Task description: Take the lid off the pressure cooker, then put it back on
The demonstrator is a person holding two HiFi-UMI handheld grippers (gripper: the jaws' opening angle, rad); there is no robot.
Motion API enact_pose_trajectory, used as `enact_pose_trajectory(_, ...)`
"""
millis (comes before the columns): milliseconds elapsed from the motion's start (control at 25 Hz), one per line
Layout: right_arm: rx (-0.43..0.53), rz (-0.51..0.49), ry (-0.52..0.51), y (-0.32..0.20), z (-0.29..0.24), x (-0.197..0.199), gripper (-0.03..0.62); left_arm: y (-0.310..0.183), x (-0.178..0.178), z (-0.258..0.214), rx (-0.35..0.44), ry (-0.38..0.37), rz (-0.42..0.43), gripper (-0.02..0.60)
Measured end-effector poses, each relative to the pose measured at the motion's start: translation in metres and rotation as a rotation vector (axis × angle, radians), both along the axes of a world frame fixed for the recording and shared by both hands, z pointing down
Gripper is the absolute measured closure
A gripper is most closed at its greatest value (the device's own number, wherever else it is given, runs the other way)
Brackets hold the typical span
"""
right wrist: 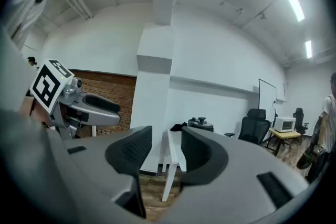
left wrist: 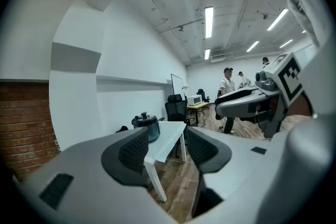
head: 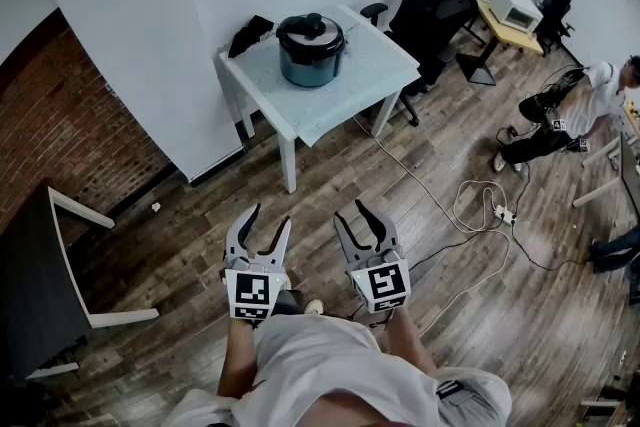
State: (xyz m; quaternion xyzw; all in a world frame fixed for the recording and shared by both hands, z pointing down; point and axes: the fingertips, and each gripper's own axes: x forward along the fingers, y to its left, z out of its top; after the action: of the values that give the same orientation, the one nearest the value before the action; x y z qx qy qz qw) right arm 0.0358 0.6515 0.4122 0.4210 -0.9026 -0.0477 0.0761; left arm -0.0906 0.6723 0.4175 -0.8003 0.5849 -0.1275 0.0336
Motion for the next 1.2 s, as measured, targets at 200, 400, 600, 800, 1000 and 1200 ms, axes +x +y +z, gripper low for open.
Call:
enact_pose_trajectory(200, -0.008, -0.009, 0.007, -0.011, 0.004, 0.003, 0.419, -0.010, 0.009, 0.004, -0.002, 0.005, 0.007, 0.357)
enact_pose_trajectory(400, -0.007, -0.011, 0.014, -0.040, 0.008, -0.005, 0.411, -0.040, 0.004, 0.002, 0.013, 0.006, 0.007, 0.360)
enact_pose_trajectory(600, -0.024, -0.007, 0.024, -0.079, 0.011, -0.018, 0.410, -0.082, -0.002, 0.003, 0.013, 0.017, 0.029, 0.362)
enact_pose_trajectory(800, -0.031, 0.026, 0.023, -0.124, 0.005, -0.027, 0.410, -0.126, -0.010, -0.004, 0.010, 0.014, 0.066, 0.362)
enact_pose_trajectory(1000, -0.017, 0.055, 0.017, -0.163, -0.003, -0.040, 0.408, -0.166, -0.024, -0.005, 0.005, 0.011, 0.093, 0.362)
enact_pose_trajectory(1200, -0.023, 0.077, 0.028, -0.194, 0.002, -0.052, 0.407, -0.202, -0.036, -0.001, -0.001, 0.015, 0.125, 0.364)
